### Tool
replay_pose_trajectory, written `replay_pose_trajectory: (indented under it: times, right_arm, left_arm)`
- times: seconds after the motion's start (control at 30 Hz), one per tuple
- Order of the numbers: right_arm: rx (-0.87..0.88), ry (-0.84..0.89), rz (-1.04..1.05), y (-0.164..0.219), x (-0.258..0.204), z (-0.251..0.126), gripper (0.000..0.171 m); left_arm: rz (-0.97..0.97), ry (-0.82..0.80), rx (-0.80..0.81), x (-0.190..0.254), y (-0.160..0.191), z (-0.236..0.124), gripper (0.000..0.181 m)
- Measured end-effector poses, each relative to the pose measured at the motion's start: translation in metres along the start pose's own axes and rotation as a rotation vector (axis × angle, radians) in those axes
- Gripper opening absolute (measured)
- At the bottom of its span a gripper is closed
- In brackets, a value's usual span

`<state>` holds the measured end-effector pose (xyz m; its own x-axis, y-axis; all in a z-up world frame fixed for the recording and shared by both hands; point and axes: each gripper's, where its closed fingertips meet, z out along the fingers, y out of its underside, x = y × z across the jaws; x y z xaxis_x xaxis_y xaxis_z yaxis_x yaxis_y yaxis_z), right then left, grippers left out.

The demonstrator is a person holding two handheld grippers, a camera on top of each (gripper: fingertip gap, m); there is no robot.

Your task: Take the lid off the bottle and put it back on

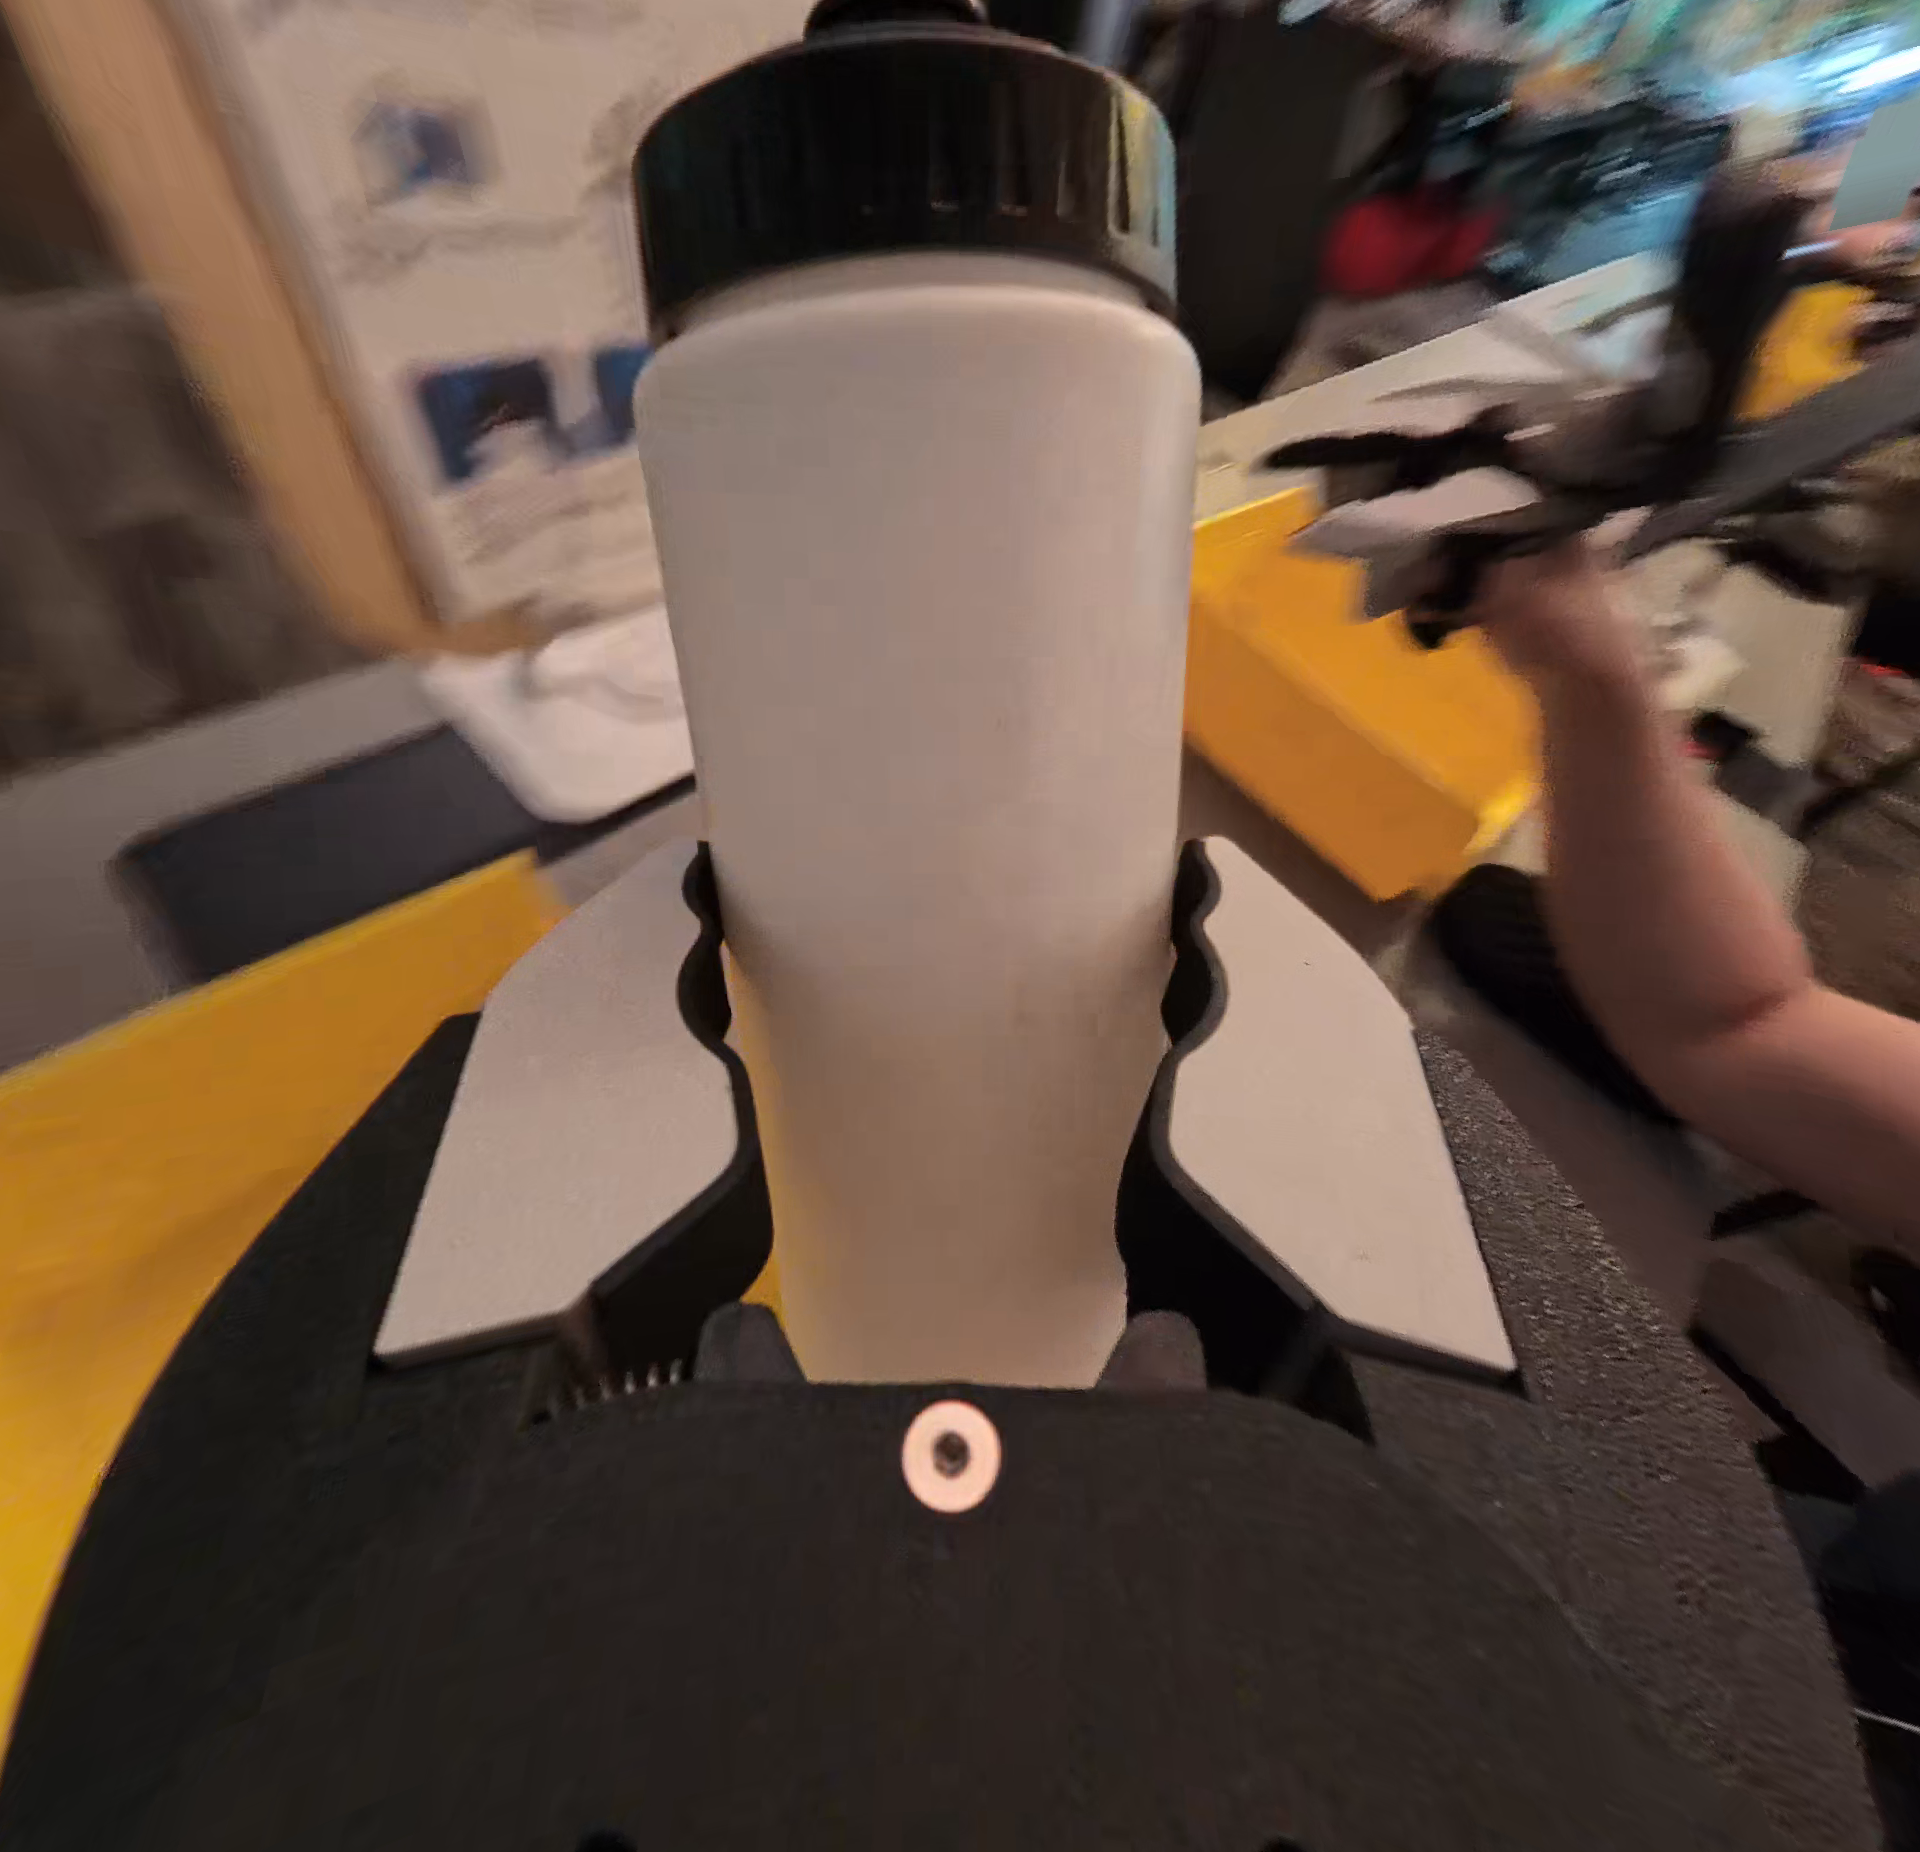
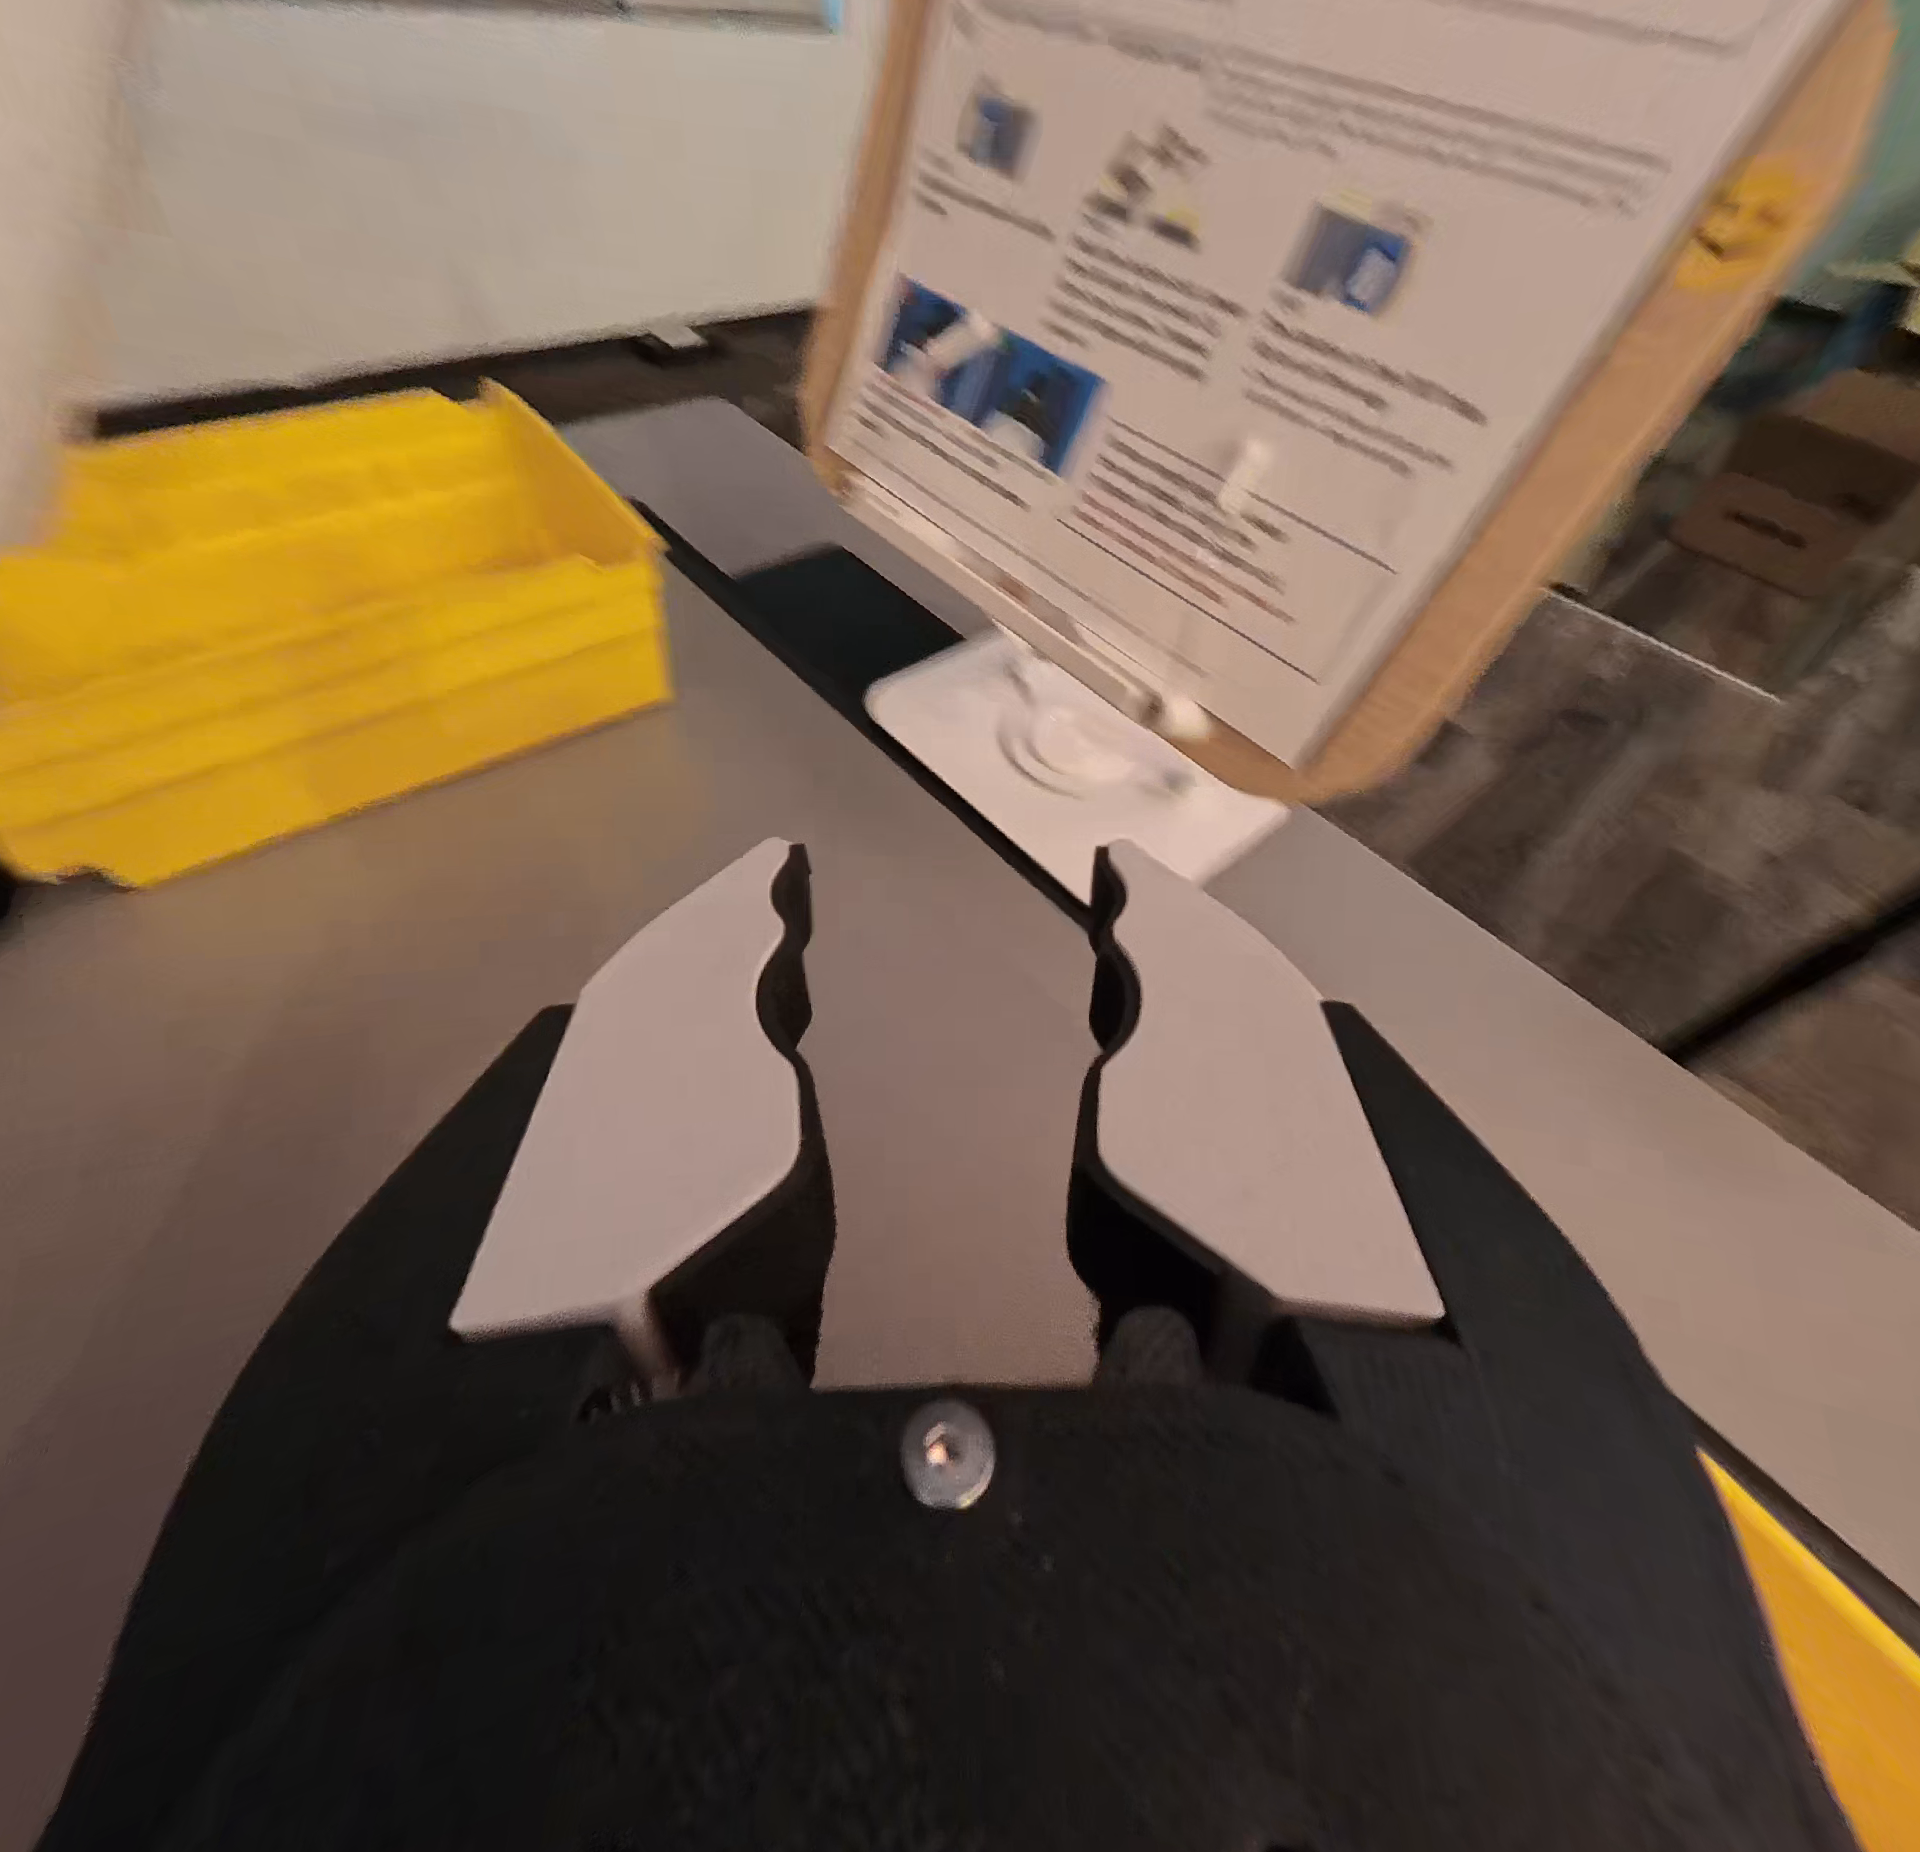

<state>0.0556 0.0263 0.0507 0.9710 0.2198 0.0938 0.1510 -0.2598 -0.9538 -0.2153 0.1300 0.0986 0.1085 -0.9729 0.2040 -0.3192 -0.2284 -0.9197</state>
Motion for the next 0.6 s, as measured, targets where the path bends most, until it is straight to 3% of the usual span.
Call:
replay_pose_trajectory:
  times: [0.13, 0.3, 0.47, 0.53, 0.6]
  right_arm:
    - [0.234, -0.320, 0.062, -0.053, -0.069, -0.018, 0.063]
    - [0.427, -0.507, 0.224, -0.086, -0.089, -0.045, 0.085]
    - [0.293, -0.586, 0.332, -0.060, -0.092, -0.016, 0.094]
    - [0.256, -0.673, 0.329, -0.053, -0.104, -0.011, 0.078]
    - [0.223, -0.635, 0.246, -0.042, -0.106, -0.001, 0.077]
  left_arm:
    - [0.076, 0.301, 0.143, 0.090, -0.017, 0.055, 0.083]
    - [0.155, 0.324, 0.176, 0.130, 0.015, 0.127, 0.083]
    - [0.283, 0.314, 0.101, 0.143, 0.057, 0.169, 0.083]
    - [0.343, 0.264, 0.086, 0.137, 0.069, 0.180, 0.083]
    - [0.357, 0.234, 0.064, 0.127, 0.081, 0.190, 0.083]
